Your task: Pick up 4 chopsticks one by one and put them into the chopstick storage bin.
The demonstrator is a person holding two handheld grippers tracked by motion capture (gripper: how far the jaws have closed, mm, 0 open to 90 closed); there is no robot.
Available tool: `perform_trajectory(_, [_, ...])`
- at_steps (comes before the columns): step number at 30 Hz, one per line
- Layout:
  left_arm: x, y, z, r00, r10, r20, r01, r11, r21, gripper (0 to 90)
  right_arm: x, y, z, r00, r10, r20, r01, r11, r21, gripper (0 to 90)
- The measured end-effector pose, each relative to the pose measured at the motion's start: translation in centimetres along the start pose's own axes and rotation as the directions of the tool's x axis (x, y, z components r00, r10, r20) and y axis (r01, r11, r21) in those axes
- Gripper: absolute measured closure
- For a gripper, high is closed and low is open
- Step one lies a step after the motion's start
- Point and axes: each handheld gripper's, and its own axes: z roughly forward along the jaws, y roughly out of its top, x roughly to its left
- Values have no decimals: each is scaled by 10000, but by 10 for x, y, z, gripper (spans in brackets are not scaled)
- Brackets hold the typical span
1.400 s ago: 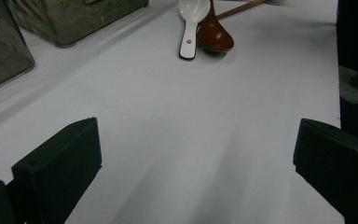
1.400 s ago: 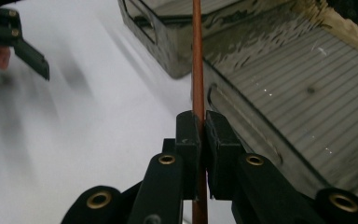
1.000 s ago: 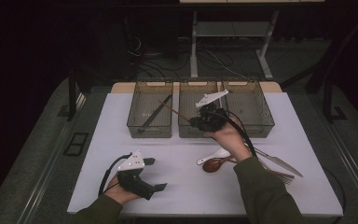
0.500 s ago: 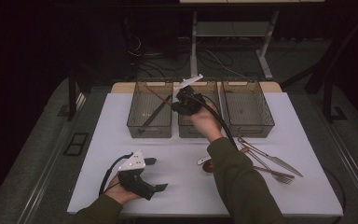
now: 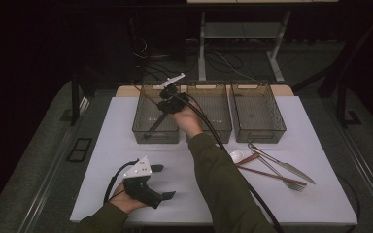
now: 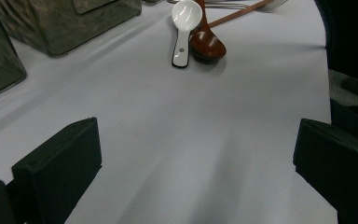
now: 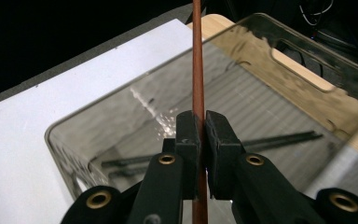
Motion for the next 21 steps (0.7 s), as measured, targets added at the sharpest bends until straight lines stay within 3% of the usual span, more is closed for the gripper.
perform_trajectory(6, [-1,0,1,10000,-37,55,37,10000,-12,6,8,1,20,10000,7,-4,-7,10000,-55,844])
perform_trajectory(9, [-1,1,2,9999,-7,105,7,10000,16,6,7,1,26,9996,229,-159,-231,9996,-130,844])
perform_trajectory(14, [-1,1,1,10000,-12,96,13,10000,-42,6,9,-1,32,10000,27,-30,-26,9997,231,828])
perform_trajectory(16, [-1,1,1,9999,4,104,-4,10000,-28,6,9,-3,33,9999,13,102,-17,9992,387,708])
perform_trajectory(21, [-1,1,2,9999,7,117,-6,10000,-45,6,11,-3,28,9990,-248,368,233,9989,408,603])
